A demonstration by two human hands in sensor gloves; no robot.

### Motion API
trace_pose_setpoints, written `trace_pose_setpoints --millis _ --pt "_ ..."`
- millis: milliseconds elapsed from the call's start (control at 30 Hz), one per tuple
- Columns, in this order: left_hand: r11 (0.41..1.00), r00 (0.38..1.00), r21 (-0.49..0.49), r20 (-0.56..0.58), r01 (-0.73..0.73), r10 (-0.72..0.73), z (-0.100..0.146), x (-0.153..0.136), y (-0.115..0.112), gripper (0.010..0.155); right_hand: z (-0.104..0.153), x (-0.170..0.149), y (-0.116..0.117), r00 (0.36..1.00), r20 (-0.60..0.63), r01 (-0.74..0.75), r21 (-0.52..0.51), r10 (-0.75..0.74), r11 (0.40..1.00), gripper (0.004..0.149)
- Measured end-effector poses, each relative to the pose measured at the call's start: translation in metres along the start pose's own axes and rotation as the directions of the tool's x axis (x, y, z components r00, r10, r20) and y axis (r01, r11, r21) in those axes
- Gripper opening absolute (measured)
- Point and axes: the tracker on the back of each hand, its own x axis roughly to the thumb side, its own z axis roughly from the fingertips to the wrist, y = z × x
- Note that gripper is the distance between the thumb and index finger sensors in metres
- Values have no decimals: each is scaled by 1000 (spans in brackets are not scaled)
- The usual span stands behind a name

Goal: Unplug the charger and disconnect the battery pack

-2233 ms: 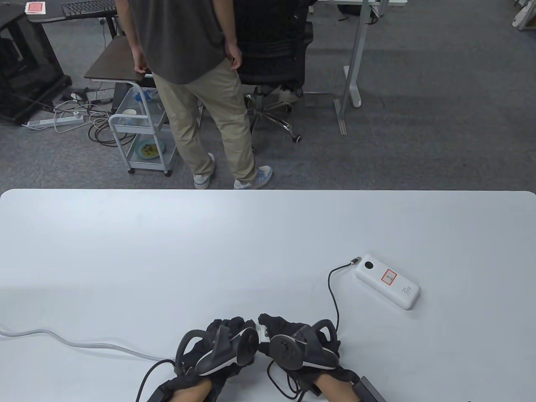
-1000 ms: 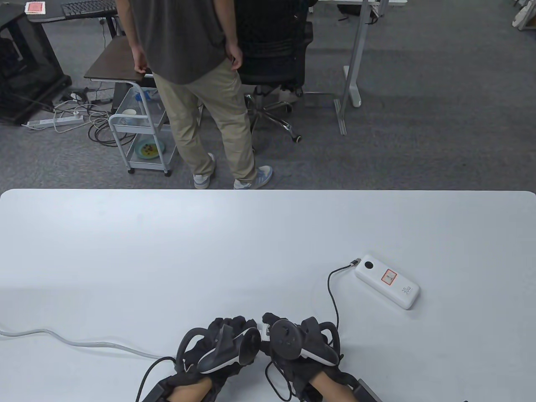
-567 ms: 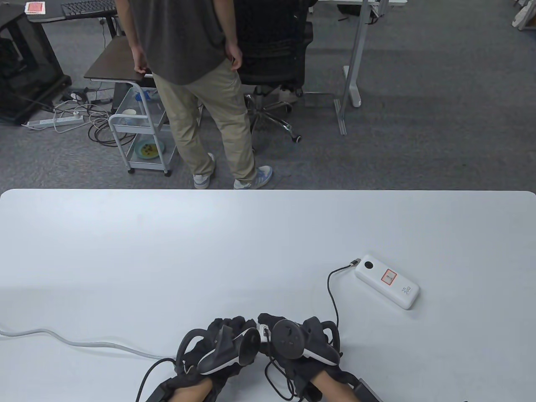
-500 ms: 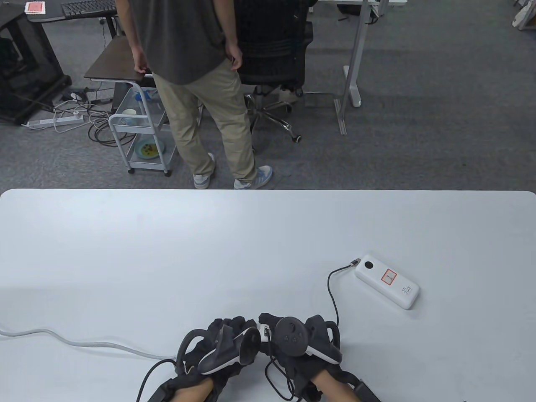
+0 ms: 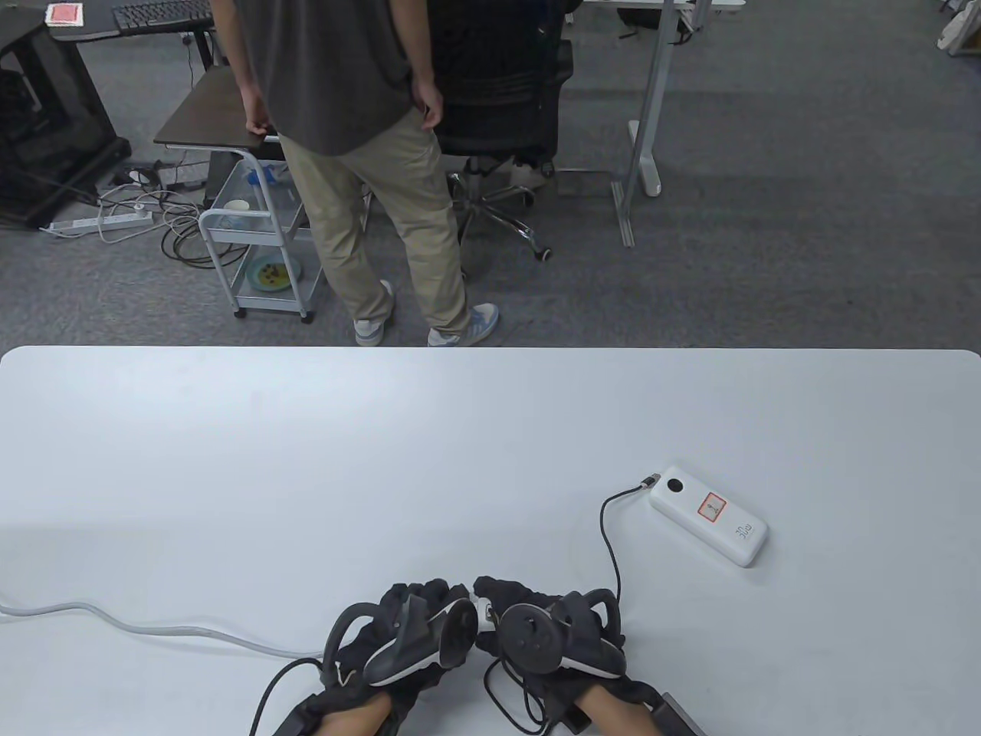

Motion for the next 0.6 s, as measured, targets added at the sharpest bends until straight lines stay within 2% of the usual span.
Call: trace_pose_setpoints --millis 167,367,433,467,600 --pt "1000 1000 -2 -8 -7 7 -1 -1 1 80 0 -4 0 998 18 64 -4 -64 998 68" --pt "1000 1000 -9 -13 -27 27 -2 -4 2 80 0 -2 0 999 1 48 -8 -48 999 69" --pt "1000 1000 -12 -13 -29 28 -2 -4 2 80 2 3 0 999 50 14 -62 -11 998 69" --pt "1000 1000 -11 -13 -28 28 -2 -4 2 80 3 6 -1 996 49 -65 -76 69 995 69" --pt "999 999 -14 -11 -34 33 -3 -5 2 80 0 9 -3 991 67 -110 -62 114 992 69"
